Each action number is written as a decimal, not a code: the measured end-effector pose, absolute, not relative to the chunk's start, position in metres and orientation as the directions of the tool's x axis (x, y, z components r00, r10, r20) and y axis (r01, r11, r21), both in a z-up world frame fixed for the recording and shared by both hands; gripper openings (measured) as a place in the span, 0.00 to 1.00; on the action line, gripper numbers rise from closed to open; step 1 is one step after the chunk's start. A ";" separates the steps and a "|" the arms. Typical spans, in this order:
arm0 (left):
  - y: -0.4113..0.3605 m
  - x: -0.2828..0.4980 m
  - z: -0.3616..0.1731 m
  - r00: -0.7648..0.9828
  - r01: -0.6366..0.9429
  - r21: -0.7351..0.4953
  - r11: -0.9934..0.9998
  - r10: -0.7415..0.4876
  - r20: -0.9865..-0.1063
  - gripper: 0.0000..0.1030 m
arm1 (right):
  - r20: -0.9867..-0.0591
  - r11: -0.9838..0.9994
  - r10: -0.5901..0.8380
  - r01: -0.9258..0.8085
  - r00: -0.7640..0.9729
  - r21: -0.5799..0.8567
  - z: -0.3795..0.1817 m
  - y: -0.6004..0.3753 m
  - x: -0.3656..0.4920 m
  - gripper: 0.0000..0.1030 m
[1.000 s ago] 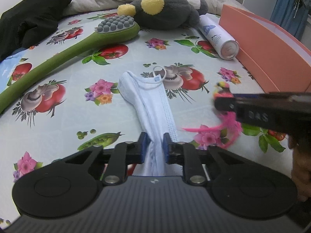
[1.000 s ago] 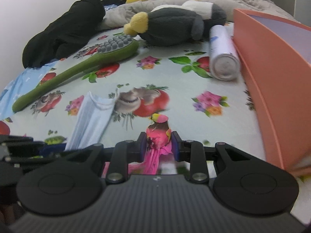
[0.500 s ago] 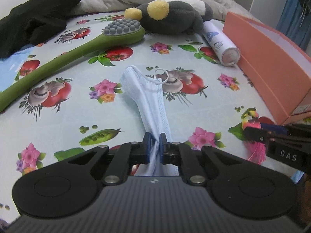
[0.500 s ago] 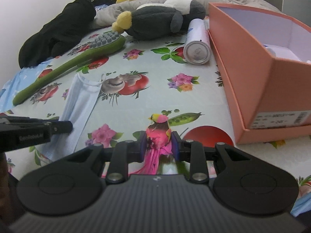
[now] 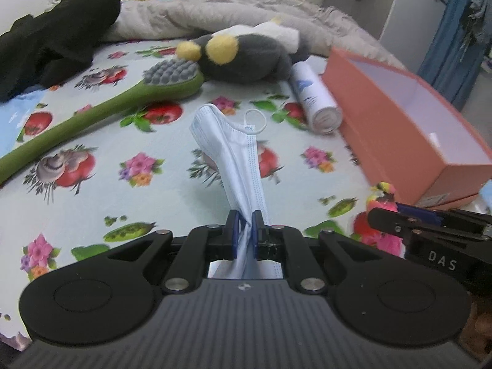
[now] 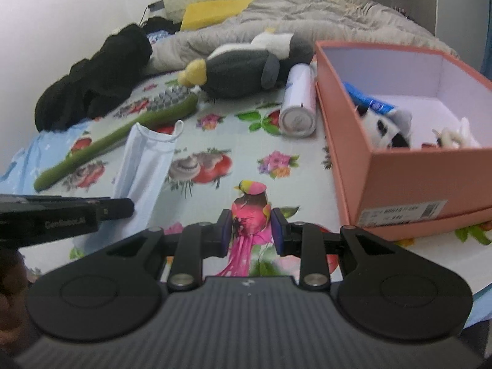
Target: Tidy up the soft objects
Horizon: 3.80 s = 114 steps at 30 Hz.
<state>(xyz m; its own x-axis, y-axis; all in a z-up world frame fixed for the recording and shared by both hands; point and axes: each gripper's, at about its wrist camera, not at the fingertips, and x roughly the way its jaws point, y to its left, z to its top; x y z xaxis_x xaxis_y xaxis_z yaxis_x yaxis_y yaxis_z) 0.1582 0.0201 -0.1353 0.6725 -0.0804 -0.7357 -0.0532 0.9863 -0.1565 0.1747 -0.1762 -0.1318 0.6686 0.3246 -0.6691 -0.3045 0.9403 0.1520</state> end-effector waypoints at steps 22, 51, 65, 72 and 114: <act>-0.019 0.174 -0.002 0.766 0.061 -0.155 0.986 -0.146 -0.626 0.10 | -0.556 0.936 0.349 -0.303 0.754 0.177 -0.027 -0.203 0.190 0.30; -0.153 0.299 0.026 0.732 0.225 -0.145 0.963 -0.266 -0.628 0.10 | -0.582 0.971 0.230 -0.146 0.780 0.188 -0.014 -0.324 0.271 0.30; -0.191 0.373 -0.057 0.575 0.252 -0.140 0.957 -0.265 -0.774 0.10 | -0.725 0.983 0.168 -0.056 0.667 0.177 -0.092 -0.355 0.317 0.30; -0.192 0.385 -0.078 0.531 0.255 -0.143 0.956 -0.262 -0.805 0.10 | -0.747 0.984 0.160 -0.042 0.646 0.175 -0.109 -0.358 0.324 0.30; -0.125 0.208 0.096 0.729 0.359 -0.177 0.916 -0.394 -0.560 0.49 | -0.476 0.983 0.137 -0.060 0.869 0.174 0.053 -0.314 0.168 0.45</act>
